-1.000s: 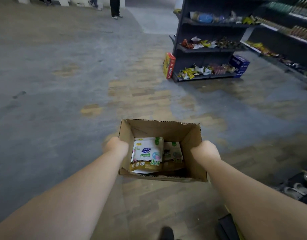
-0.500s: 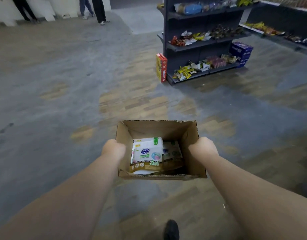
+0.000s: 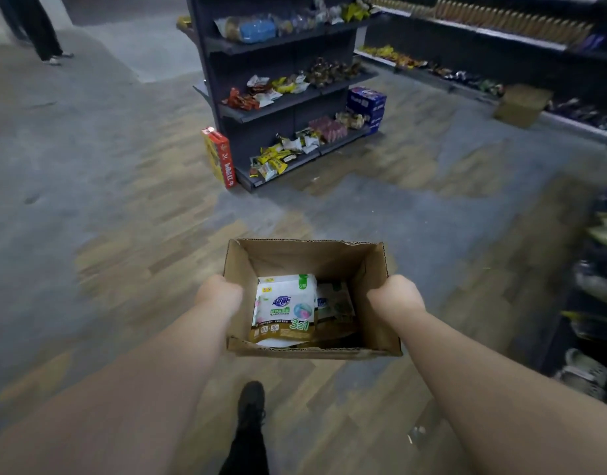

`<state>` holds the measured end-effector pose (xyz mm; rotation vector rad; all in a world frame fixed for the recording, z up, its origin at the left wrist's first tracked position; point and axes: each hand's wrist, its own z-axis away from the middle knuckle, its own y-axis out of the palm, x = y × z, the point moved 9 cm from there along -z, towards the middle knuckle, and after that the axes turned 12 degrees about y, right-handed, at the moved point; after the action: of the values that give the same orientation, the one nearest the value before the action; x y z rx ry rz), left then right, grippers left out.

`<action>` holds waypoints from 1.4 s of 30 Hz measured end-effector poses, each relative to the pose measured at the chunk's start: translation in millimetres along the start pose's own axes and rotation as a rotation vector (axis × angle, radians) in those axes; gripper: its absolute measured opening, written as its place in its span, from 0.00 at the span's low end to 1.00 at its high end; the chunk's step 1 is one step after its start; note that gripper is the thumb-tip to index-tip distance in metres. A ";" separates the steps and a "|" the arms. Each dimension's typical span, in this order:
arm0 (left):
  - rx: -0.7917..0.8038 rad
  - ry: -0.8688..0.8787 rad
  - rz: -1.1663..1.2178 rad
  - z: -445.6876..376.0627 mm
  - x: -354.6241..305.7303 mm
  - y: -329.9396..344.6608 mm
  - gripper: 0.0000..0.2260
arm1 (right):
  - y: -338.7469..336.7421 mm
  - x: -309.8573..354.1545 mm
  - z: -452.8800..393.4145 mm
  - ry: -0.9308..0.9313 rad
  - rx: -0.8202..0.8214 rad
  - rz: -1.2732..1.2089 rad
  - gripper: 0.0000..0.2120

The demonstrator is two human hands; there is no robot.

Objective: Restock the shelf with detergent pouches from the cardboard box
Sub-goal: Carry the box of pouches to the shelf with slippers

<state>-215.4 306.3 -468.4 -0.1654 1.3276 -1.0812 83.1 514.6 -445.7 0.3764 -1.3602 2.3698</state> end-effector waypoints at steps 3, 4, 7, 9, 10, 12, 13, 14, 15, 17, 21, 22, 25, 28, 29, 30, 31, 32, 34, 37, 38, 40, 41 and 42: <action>0.102 0.081 -0.011 -62.2 -52.0 46.6 0.11 | -20.5 3.3 -40.0 0.116 -0.067 -0.076 0.08; 0.139 0.116 -0.018 -80.3 -71.8 61.1 0.12 | -28.2 3.8 -50.5 0.159 -0.094 -0.105 0.07; 0.244 0.234 -0.072 -124.5 -134.5 98.6 0.11 | -53.4 2.0 -69.1 0.284 -0.190 -0.185 0.05; 0.315 0.324 -0.113 -145.4 -177.8 122.8 0.05 | -71.1 -0.7 -78.2 0.361 -0.247 -0.219 0.04; 0.342 0.364 -0.132 -152.1 -197.9 133.8 0.03 | -79.7 -2.8 -81.6 0.395 -0.270 -0.233 0.04; 0.398 0.431 -0.174 -161.2 -233.1 158.8 0.03 | -96.2 -9.3 -88.5 0.454 -0.312 -0.263 0.03; 0.425 0.460 -0.190 -163.5 -249.5 172.6 0.03 | -104.2 -14.3 -92.8 0.476 -0.333 -0.280 0.04; 0.449 0.487 -0.206 -164.2 -264.4 186.2 0.02 | -111.5 -19.9 -97.4 0.493 -0.352 -0.295 0.04; 0.472 0.504 -0.215 -165.1 -277.4 201.0 0.02 | -118.3 -26.5 -102.2 0.512 -0.370 -0.307 0.05; 0.516 0.535 -0.219 -165.8 -300.4 231.5 0.04 | -130.6 -40.6 -112.2 0.554 -0.397 -0.336 0.05; 0.585 0.602 -0.265 -160.3 -341.4 290.4 0.06 | -150.1 -73.0 -138.2 0.637 -0.419 -0.393 0.05; 0.600 0.616 -0.267 -157.6 -352.2 306.9 0.06 | -154.2 -83.2 -146.2 0.658 -0.421 -0.408 0.06; 0.639 0.659 -0.302 -147.0 -385.2 358.3 0.03 | -168.1 -117.4 -176.9 0.709 -0.435 -0.466 0.06; 0.655 0.688 -0.356 -137.6 -416.4 410.0 0.04 | -184.9 -147.8 -207.7 0.757 -0.428 -0.518 0.08; 0.660 0.702 -0.370 -134.0 -427.5 426.7 0.04 | -190.8 -157.4 -215.8 0.774 -0.419 -0.533 0.08; 0.666 0.712 -0.380 -129.5 -438.7 442.7 0.03 | -197.3 -166.5 -223.5 0.785 -0.411 -0.546 0.08; 0.672 0.719 -0.385 -125.1 -449.7 458.5 0.03 | -204.9 -175.4 -231.2 0.791 -0.409 -0.556 0.08; 0.684 0.728 -0.390 -119.1 -461.0 474.1 0.03 | -212.8 -184.6 -237.4 0.798 -0.412 -0.572 0.08; 0.717 0.747 -0.404 -105.2 -481.6 502.9 0.05 | -227.8 -202.9 -244.2 0.830 -0.424 -0.604 0.08; 0.780 0.788 -0.413 -78.8 -510.7 546.4 0.04 | -247.2 -230.7 -245.7 0.896 -0.456 -0.648 0.06; 0.809 0.810 -0.422 -68.4 -520.0 561.6 0.02 | -252.3 -240.2 -244.0 0.926 -0.472 -0.663 0.05; 0.860 0.854 -0.439 -47.8 -537.9 593.1 0.01 | -261.5 -257.9 -239.6 0.988 -0.510 -0.697 0.05; 0.884 0.877 -0.445 -38.4 -545.6 608.9 0.02 | -265.0 -265.5 -237.5 1.018 -0.527 -0.713 0.06; 0.912 0.900 -0.455 -28.0 -552.5 624.3 0.03 | -268.2 -272.4 -235.0 1.049 -0.543 -0.726 0.06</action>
<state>172.4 1044.1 -500.9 0.8231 1.4302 -2.1999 437.1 789.2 -468.6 -0.4248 -0.9965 1.1792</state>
